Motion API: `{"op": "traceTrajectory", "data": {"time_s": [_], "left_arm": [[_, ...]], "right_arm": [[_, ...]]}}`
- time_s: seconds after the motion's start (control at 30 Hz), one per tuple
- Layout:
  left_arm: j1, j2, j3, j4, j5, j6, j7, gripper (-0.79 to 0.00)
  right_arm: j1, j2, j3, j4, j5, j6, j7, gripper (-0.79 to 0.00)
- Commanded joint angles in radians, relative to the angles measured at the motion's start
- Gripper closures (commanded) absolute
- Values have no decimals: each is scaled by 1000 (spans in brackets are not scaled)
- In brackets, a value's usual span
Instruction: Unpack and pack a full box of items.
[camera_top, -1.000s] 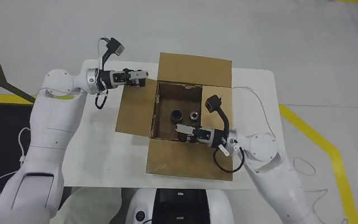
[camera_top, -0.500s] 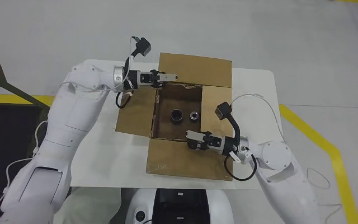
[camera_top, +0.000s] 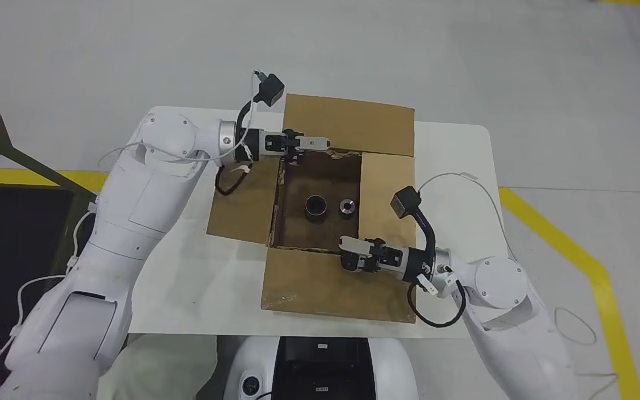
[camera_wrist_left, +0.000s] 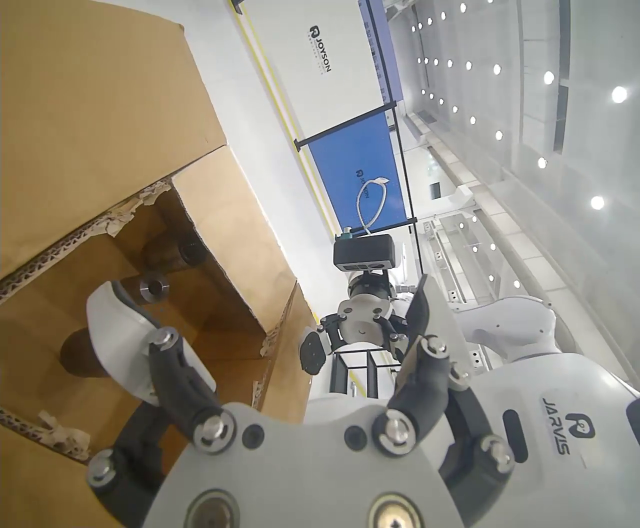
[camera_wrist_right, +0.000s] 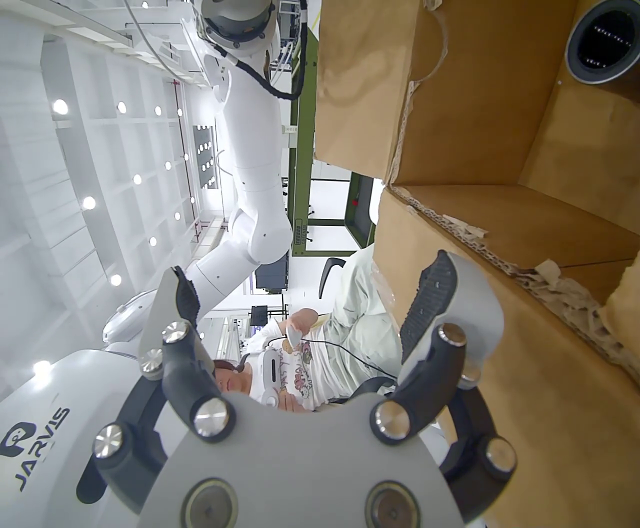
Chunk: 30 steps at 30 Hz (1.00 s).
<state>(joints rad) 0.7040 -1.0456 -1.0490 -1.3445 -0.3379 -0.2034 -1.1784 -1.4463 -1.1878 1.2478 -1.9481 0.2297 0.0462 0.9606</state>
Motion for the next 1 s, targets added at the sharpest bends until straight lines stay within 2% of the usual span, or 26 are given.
{"op": "traceTrajectory", "data": {"time_s": [0.0,0.2,0.33,0.67,0.97], "left_arm": [[0,0,0,0,0,0,0,-785],[3,-1,5,-13,14,6,15,-785],[-6,-10,41,-46,25,45,29,-785],[-102,-69,198,-7,17,141,80,-785],[-139,-118,297,47,32,147,167,-785]], "right_arm": [[0,0,0,0,0,0,0,-785],[-5,0,-5,0,7,8,-9,-785],[-15,4,-10,-16,12,34,-9,-785],[-115,26,48,-123,23,39,28,-785],[-163,39,75,-148,36,35,33,-785]]}}
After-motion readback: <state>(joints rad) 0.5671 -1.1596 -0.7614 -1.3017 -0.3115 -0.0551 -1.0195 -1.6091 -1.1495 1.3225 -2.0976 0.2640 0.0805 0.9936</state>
